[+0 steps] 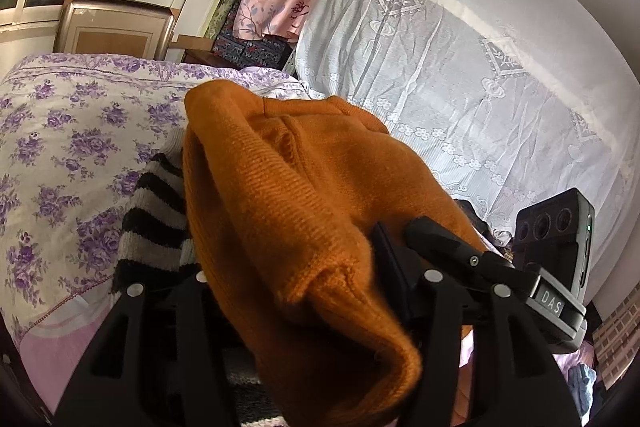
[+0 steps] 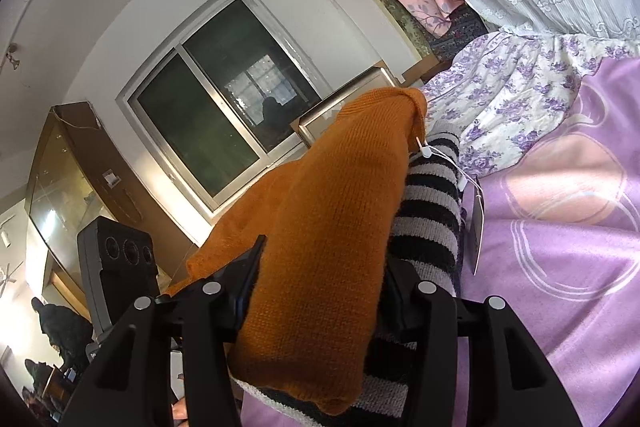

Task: Fold small clothes
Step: 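Carry the orange bundle over the striped stack and lower it with both tools, then open both tools and withdraw them from the stacked bundle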

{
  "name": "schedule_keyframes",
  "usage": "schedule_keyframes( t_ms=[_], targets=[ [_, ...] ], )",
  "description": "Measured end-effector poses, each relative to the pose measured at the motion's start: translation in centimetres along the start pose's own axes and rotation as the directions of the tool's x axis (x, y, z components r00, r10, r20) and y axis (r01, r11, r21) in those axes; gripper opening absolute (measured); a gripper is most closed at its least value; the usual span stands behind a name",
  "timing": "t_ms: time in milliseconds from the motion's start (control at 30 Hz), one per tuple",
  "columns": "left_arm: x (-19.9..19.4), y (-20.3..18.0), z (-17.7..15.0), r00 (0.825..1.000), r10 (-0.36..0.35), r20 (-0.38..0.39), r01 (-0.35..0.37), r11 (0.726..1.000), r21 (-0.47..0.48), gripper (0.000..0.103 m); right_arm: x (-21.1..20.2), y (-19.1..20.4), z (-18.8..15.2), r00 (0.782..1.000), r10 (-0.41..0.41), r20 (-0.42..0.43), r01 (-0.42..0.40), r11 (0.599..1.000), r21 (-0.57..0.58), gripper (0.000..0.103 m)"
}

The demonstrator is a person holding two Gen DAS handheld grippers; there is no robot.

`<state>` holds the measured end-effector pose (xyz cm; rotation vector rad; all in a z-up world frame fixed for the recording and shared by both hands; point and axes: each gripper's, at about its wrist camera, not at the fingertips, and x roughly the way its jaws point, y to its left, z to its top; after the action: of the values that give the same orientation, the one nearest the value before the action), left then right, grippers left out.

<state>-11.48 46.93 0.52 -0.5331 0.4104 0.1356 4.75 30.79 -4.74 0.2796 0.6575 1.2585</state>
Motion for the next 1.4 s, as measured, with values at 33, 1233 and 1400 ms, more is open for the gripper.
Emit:
schedule_keyframes(
  t_ms=[33, 1233, 1400],
  targets=[
    [0.0, 0.0, 0.0, 1.000, 0.002, -0.003, -0.002, 1.000, -0.003, 0.055, 0.0, 0.0, 0.0, 1.000, -0.001, 0.000, 0.001, 1.000, 0.000, 0.051],
    [-1.3, -1.9, 0.0, 0.981, 0.193, 0.002, -0.192, 0.979, -0.065, 0.067, -1.5, 3.7, -0.7, 0.988, -0.149, 0.027, 0.151, 0.975, -0.164, 0.071],
    [-3.0, -2.8, -0.3, 0.967, 0.255, 0.013, -0.254, 0.966, -0.055, 0.073, -3.1, 5.2, -0.7, 0.978, -0.190, 0.091, 0.205, 0.957, -0.205, 0.083]
  ],
)
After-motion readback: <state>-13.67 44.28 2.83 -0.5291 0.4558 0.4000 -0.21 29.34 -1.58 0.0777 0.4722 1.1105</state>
